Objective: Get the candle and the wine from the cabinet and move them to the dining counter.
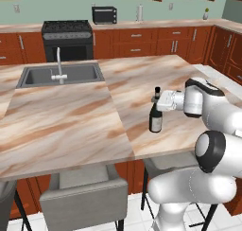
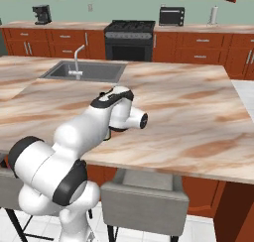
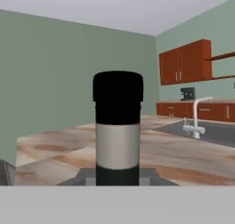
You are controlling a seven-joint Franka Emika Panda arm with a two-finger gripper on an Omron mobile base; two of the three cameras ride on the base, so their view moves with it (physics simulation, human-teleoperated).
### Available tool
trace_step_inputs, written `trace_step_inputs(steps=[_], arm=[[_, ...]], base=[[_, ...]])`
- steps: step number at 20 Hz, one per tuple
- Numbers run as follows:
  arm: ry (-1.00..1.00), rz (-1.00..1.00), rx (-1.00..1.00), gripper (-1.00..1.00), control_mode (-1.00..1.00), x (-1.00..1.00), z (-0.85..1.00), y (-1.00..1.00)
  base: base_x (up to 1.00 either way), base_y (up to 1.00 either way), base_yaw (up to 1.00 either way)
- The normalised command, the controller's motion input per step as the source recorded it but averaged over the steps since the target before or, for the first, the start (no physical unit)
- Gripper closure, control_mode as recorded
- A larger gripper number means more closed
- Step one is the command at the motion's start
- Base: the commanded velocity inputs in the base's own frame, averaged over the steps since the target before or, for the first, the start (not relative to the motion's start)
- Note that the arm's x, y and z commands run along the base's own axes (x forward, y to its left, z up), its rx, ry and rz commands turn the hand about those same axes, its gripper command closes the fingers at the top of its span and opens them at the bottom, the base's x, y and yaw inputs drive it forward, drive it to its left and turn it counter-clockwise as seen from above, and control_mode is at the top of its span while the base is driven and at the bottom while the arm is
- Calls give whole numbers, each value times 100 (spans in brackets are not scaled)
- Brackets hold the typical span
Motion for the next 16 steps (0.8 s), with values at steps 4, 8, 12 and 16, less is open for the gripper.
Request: trace_step_inputs(steps=[4, 8, 12, 16], arm=[[0, 1, 0, 100, -100, 0, -26, 7], [0, 0, 0, 100, -100, 0, -28, 6], [0, 1, 0, 100, -100, 0, -27, 4], [0, 0, 0, 100, -100, 2, -26, 3]], base=[[0, 0, 0], [0, 0, 0], [0, 0, 0], [0, 0, 0]])
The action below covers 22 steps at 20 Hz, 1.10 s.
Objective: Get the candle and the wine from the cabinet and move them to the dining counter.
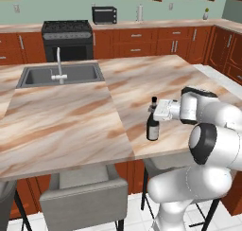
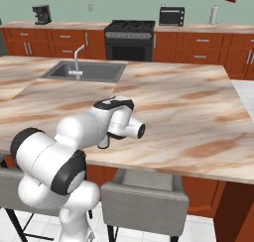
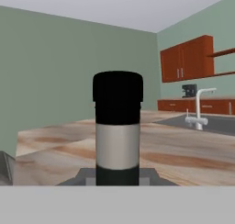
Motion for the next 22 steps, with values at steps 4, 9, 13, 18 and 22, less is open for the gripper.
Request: trace_step_inputs(steps=[4, 9, 13, 18, 22], arm=[[1, 0, 0, 100, -100, 17, -4, 0], [0, 0, 0, 100, -100, 28, 0, 0], [0, 0, 0, 100, -100, 36, 0, 0], [0, 0, 0, 100, -100, 41, 0, 0], [0, 0, 0, 100, -100, 37, 0, 0]], base=[[0, 0, 0], [0, 0, 0], [0, 0, 0], [0, 0, 0], [0, 0, 0]])
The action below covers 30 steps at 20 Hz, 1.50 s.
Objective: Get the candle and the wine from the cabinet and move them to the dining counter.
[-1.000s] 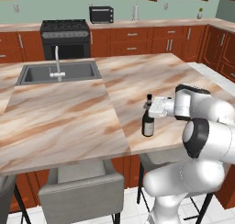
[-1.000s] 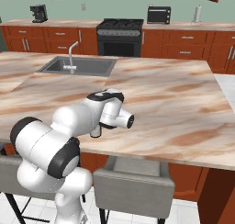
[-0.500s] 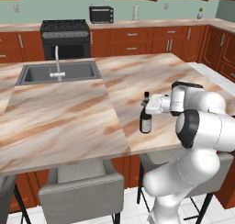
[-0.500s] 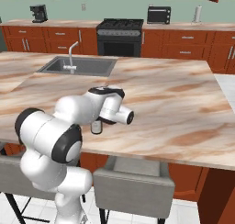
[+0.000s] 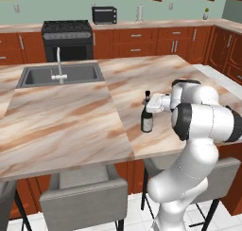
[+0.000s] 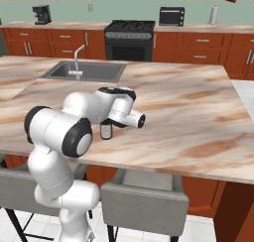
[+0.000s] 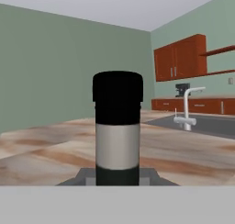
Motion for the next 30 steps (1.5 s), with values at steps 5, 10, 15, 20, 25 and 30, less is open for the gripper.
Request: trace_step_inputs(steps=[5, 10, 15, 20, 25, 30], arm=[[0, 0, 0, 100, -100, 35, 0, 0], [0, 0, 0, 100, -100, 21, -10, 0], [0, 0, 0, 100, -100, 10, -30, 0], [0, 0, 0, 100, -100, 7, -33, 0], [0, 1, 0, 100, -100, 4, -27, 0], [0, 0, 0, 100, -100, 0, -1, 0]], base=[[0, 0, 0], [0, 0, 0], [0, 0, 0], [0, 0, 0], [0, 0, 0], [0, 0, 0]])
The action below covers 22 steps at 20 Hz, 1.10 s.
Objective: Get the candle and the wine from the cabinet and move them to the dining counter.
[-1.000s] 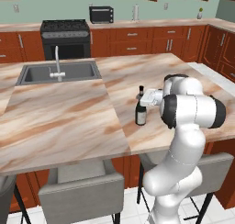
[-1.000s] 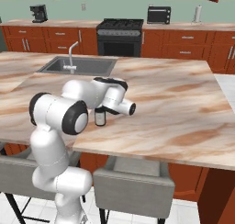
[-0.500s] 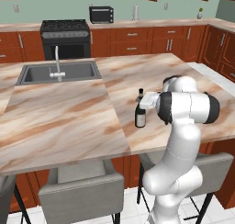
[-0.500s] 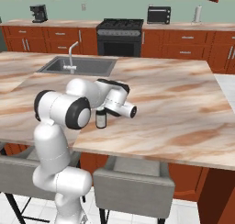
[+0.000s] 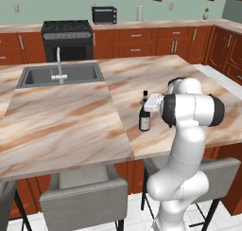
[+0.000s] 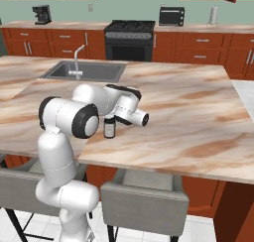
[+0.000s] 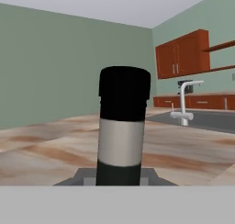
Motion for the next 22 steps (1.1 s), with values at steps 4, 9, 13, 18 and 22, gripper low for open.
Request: trace_step_inputs(steps=[4, 9, 13, 18, 22], arm=[[0, 0, 0, -100, -100, 0, 0, 0], [0, 0, 0, -100, -100, 0, 0, 0], [0, 0, 0, -100, -100, 0, 0, 0], [-5, -3, 0, -100, -100, 0, 10, 0], [-10, -8, -1, -100, -100, 0, 68, 0]], base=[[0, 0, 0], [0, 0, 0], [0, 0, 0], [0, 0, 0], [0, 0, 0]])
